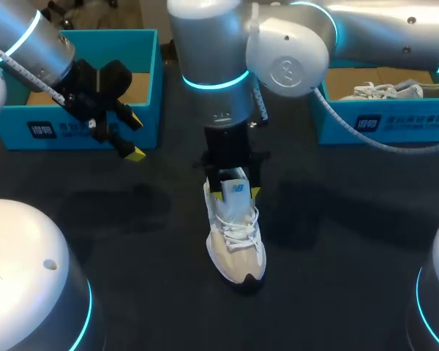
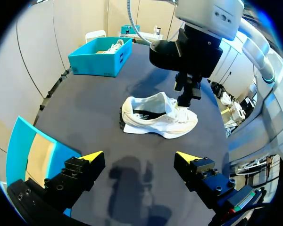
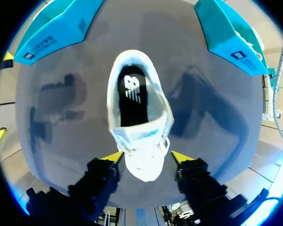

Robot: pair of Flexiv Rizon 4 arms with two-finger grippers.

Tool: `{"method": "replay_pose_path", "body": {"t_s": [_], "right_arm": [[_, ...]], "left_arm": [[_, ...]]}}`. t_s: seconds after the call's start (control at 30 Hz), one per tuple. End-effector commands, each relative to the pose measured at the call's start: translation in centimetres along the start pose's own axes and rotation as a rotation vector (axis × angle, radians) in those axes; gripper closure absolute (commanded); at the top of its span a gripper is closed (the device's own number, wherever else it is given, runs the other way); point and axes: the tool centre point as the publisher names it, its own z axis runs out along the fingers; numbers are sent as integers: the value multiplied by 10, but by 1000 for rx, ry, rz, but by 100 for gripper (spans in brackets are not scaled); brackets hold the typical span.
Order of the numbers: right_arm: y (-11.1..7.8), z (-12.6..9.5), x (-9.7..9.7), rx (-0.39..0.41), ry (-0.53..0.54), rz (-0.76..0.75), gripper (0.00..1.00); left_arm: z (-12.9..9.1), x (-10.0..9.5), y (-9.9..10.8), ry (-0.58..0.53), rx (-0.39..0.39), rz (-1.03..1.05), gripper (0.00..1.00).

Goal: Take the shoe out of the shoebox, open the shoe tongue, remove and reinsert the insole, then place the shoe into the shoebox

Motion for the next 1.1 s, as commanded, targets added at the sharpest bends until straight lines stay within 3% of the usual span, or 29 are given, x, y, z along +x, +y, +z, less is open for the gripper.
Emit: {"method": "replay_pose_path", "body": {"t_s": [0.03,0.33,0.53,0.63,0.87,1.1], "right_arm": [[-2,7,-7,-11,37,-9,82],[7,22,0,-21,84,-48,88],[18,36,4,-3,106,-74,81],[16,32,4,1,98,-79,76],[5,19,1,-24,76,-72,76],[17,40,3,-2,97,-88,77]], "left_arm": [[-1,1,0,-1,-2,-1,0],[-1,1,0,-1,-2,-1,0],[-1,1,0,-1,-2,-1,0],[-1,1,0,-1,-2,-1,0],[-1,1,0,-1,-2,-1,0],[-1,1,0,-1,-2,-1,0]]}}
